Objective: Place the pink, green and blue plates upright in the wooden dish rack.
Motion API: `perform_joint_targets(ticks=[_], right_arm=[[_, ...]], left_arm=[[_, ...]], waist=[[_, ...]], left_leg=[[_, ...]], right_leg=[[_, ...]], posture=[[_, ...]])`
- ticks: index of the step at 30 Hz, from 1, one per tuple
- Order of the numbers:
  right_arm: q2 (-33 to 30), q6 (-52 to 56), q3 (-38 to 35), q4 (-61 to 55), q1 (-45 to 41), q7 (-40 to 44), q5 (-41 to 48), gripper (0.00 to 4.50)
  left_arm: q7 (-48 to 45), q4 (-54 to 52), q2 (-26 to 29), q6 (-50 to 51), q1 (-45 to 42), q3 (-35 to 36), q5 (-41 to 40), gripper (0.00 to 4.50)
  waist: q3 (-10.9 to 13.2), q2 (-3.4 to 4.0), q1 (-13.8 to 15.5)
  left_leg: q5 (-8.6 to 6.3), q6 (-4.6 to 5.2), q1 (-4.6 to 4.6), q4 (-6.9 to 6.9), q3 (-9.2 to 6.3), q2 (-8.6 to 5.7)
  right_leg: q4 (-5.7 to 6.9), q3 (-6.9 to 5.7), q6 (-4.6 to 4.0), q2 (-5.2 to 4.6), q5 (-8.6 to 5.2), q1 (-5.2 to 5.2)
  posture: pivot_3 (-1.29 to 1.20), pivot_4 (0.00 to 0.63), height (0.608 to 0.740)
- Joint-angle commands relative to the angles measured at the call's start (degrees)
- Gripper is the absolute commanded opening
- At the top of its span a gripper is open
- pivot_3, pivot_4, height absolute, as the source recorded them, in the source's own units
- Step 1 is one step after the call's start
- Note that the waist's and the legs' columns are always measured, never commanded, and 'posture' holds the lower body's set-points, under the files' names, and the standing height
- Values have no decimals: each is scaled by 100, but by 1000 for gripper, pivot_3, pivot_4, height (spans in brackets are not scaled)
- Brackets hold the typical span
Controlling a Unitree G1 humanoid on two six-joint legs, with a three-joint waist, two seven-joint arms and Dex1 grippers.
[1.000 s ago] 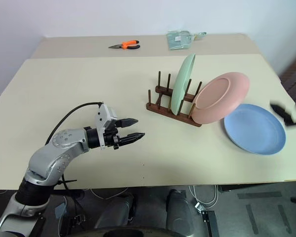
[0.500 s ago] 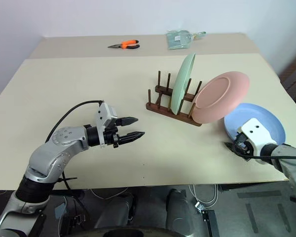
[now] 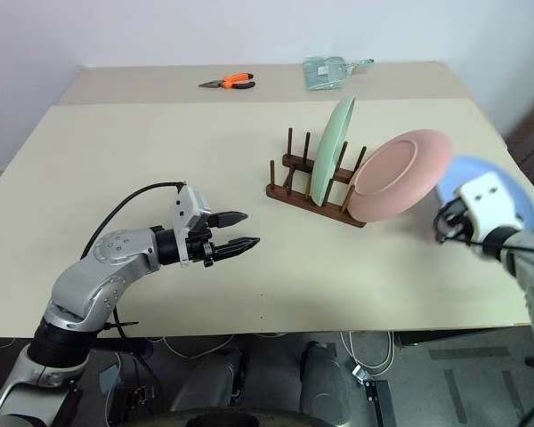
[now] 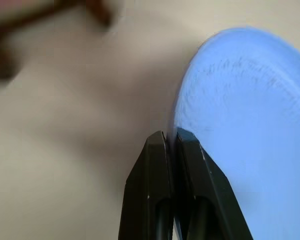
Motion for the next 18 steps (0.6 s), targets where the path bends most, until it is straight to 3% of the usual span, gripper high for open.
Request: perform_joint_targets(ticks=[1, 7, 11, 15, 18], right_arm=[[-215, -230, -619, 217, -974, -644, -206, 59], [544, 965, -1071, -583, -3581, -695, 2118, 59], [2344, 1871, -1413, -752, -5266, -2812, 5076, 59], [3751, 1323, -1142, -818, -5638, -4932, 6840, 59], [4749, 645, -751, -903, -5448, -6281, 7589, 59]], left_arm=[[-44, -114, 25, -91, -11, 92, -10, 3046], [127, 269, -85, -411, -107, 370, 126, 3046], [200, 567, -85, -614, -137, 514, 250, 3046], [192, 658, -78, -720, -76, 484, 345, 3046], [209, 654, -109, -736, -35, 469, 365, 3046]], waist=[[0, 2, 1], [4, 33, -53], [-2, 24, -129], [-3, 23, -113], [-4, 23, -132]], left_leg=[[0, 0, -1, 0, 0, 0], [-1, 2, 2, -8, -6, 9], [0, 2, 7, -14, -14, 12], [2, -1, -1, -11, -33, 4], [3, -2, -4, -16, -37, 0]], right_leg=[[0, 0, -1, 0, 0, -1], [1, -4, -16, 11, 13, -2], [3, -1, -24, 13, 19, -3], [14, -4, -15, 10, 27, -12], [23, 0, -11, 8, 30, -22]], posture=[[0, 150, 740], [0, 150, 740], [0, 150, 740], [0, 150, 740], [0, 150, 740]])
